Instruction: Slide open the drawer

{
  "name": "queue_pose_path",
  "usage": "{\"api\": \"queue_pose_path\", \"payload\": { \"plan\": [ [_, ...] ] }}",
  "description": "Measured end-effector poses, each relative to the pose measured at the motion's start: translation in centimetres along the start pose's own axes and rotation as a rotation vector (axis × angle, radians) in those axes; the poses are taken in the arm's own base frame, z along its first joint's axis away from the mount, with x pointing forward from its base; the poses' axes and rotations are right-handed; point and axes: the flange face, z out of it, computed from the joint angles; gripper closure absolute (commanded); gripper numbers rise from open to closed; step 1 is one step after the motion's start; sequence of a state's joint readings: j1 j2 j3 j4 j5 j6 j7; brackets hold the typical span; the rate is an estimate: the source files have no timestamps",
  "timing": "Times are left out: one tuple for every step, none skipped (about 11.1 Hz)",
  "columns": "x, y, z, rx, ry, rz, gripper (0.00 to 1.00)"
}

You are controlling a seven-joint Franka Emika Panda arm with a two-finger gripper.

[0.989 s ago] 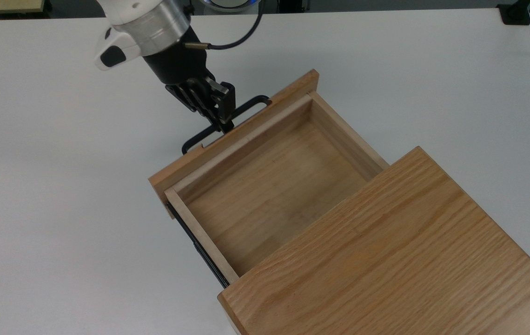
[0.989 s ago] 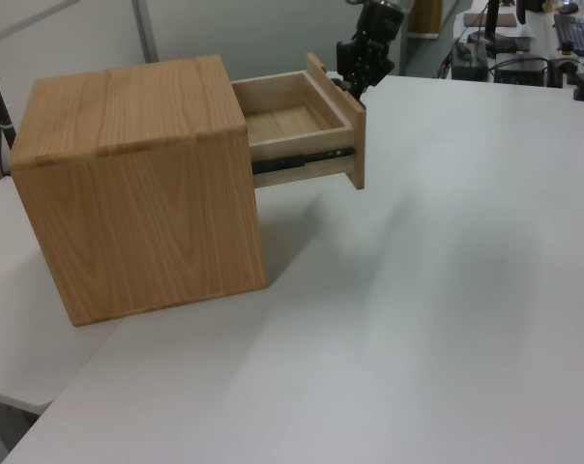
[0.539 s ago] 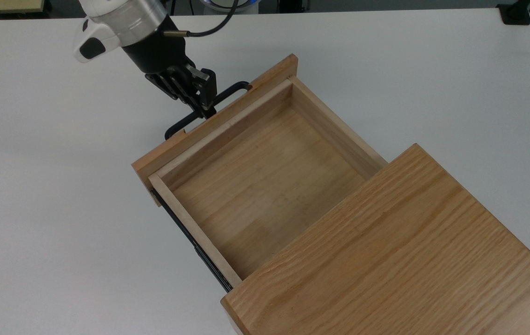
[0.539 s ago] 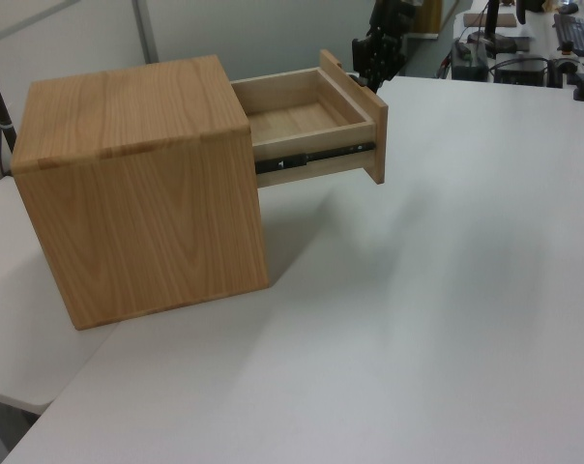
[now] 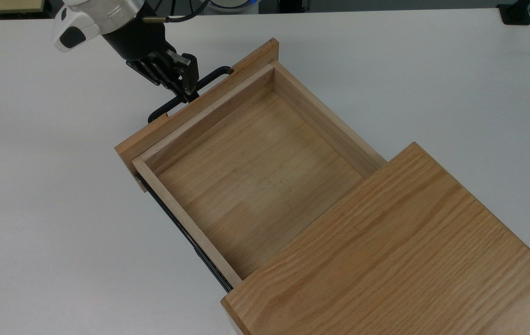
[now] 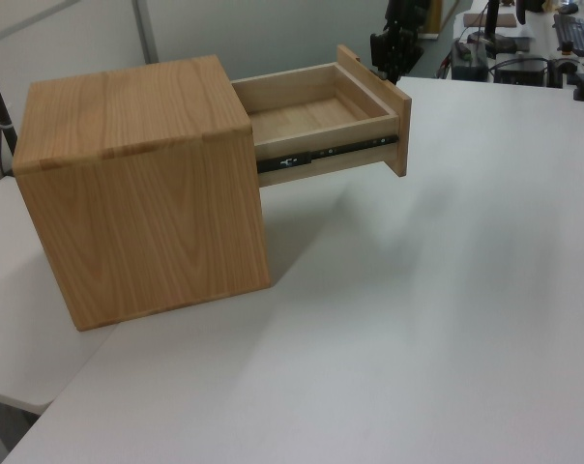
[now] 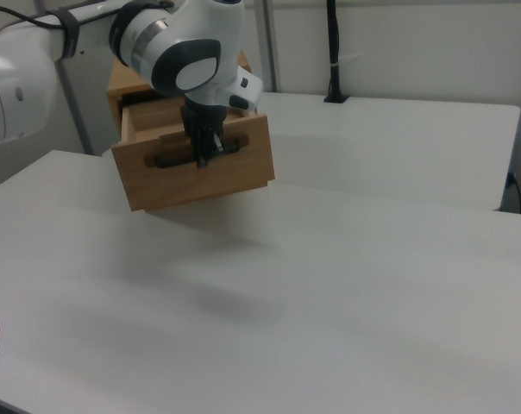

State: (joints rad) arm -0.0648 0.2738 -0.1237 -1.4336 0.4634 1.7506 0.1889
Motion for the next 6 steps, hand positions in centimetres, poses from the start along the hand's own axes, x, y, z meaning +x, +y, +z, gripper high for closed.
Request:
{"api": "queue_pose_path", "payload": {
  "plan": [
    [-0.03,-0.01,-0.03,0.000,-0.001,-0.008,0.00],
    [-0.04,-0.01,-0.04,0.000,-0.001,-0.008,0.00],
    [-0.09,-0.04,-0.11,0.000,-0.001,-0.020,0.00],
    [-0.12,-0.06,-0.17,0.001,-0.001,-0.020,0.00],
    [-0.24,-0.18,-0.44,0.002,0.003,-0.032,0.00],
    [-0.43,-0.29,-0.87,0.004,0.008,-0.036,0.00]
  ]
}}
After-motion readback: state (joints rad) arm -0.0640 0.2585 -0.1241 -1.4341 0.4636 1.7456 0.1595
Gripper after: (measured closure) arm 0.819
